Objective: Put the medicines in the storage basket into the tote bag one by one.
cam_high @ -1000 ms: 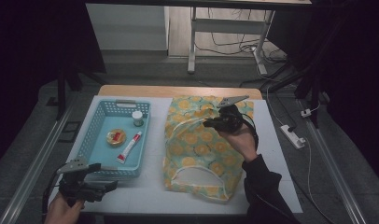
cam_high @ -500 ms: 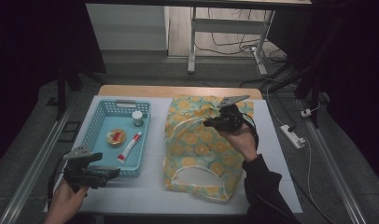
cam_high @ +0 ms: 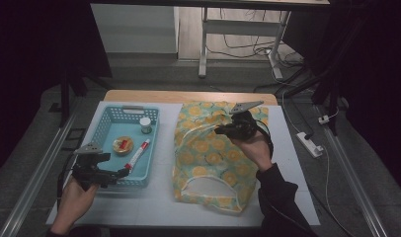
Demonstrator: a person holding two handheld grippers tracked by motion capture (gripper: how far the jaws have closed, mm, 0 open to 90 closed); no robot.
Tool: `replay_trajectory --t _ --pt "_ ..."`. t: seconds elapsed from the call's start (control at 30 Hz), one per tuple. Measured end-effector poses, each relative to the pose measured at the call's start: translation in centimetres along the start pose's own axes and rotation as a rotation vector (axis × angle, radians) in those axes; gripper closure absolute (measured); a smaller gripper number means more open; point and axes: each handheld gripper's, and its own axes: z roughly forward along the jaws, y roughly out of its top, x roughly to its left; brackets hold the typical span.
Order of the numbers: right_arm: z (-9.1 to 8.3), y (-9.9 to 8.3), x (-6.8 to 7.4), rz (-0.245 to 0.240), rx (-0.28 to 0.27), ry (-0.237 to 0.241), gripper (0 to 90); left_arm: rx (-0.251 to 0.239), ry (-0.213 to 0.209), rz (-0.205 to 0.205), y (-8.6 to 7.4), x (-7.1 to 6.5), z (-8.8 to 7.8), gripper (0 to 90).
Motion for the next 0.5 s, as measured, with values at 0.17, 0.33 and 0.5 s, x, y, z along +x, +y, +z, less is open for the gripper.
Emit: replay_trajectory --t 0.17,0.33,0.5 --pt "-0.2 0.0 0.0 -0.004 -0.004 -0.001 90.0 0.014 0.020 0.015 0.9 0.5 0.4 0.0" --pt "-0.2 0.0 0.1 -0.009 -0.005 0.001 90.0 0.029 0.036 0.010 1.6 1.0 1.0 0.1" --pt "-0.2 0.0 0.0 -0.009 -0.002 0.000 90.0 0.039 0.033 0.008 2.1 1.5 1.3 0.0"
